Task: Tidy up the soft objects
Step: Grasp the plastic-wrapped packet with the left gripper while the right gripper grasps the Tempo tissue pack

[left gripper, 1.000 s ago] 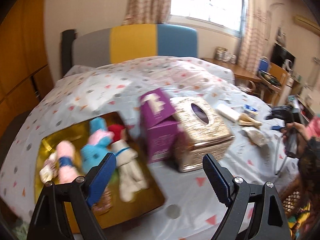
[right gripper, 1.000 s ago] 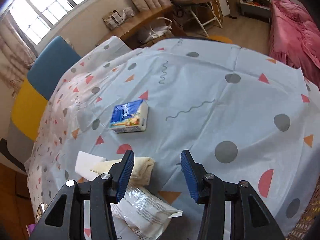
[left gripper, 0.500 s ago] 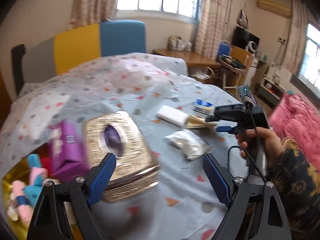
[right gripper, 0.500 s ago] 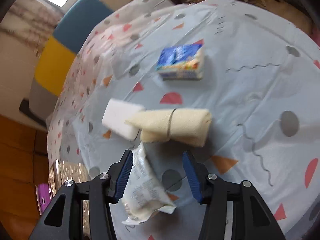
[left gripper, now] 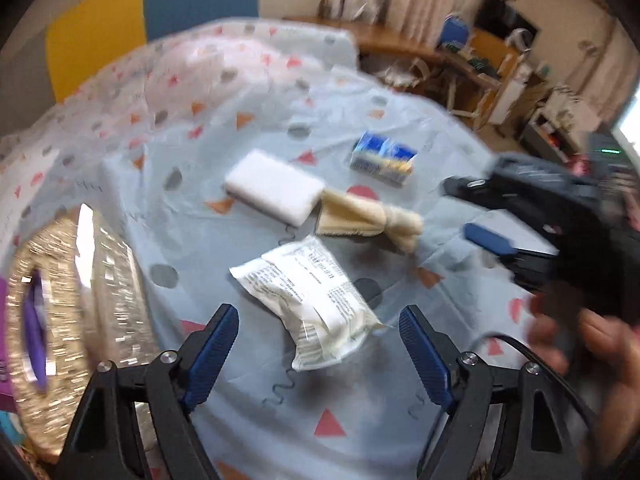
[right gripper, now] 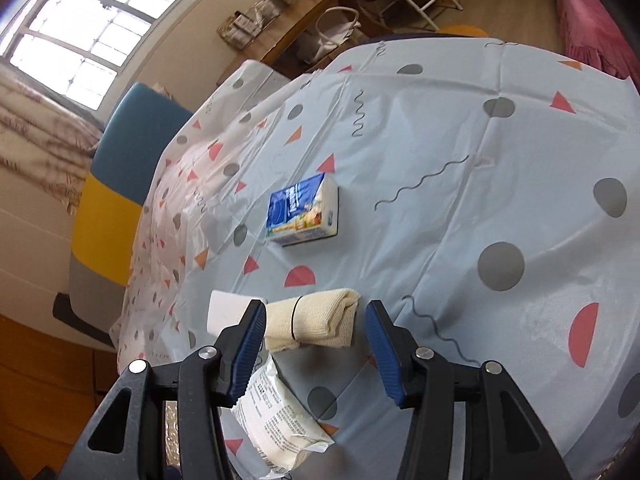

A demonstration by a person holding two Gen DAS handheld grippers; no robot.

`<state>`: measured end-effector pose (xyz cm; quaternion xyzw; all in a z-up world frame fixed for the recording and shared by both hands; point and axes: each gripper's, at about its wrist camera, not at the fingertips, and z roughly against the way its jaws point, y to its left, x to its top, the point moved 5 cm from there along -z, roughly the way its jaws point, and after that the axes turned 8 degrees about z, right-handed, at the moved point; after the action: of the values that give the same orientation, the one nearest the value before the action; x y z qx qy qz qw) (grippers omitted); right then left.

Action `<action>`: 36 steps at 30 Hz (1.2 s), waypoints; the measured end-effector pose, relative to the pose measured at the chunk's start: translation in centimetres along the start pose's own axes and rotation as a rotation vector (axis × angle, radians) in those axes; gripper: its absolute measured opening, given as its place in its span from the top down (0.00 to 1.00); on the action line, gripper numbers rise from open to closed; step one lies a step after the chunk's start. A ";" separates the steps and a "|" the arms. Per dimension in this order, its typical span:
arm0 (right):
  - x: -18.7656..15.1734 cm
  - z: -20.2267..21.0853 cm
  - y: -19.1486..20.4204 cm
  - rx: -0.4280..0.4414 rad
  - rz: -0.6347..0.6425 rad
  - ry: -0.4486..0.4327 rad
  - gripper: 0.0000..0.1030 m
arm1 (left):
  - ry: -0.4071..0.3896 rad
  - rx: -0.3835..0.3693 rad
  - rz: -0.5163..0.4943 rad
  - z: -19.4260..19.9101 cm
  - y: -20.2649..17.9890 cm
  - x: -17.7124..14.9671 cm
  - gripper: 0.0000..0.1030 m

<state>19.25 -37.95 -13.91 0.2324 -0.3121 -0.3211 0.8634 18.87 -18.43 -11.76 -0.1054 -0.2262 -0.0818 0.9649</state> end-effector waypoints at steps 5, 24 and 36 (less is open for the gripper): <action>-0.1 -0.1 -0.2 0.022 -0.017 0.010 0.49 | 0.064 0.022 0.101 -3.9 0.5 0.4 0.16; -0.7 -1.3 -0.1 0.025 -0.024 0.075 0.49 | 0.007 -0.065 -0.098 -3.1 1.5 -7.0 0.44; -1.0 -1.8 4.9 -0.058 0.335 0.153 0.49 | -0.042 -0.059 -0.129 -3.7 1.2 -7.0 0.44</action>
<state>21.87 -33.53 -12.63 0.1758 -0.2704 -0.1632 0.9324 14.48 -17.36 -18.34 -0.1206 -0.2504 -0.1482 0.9491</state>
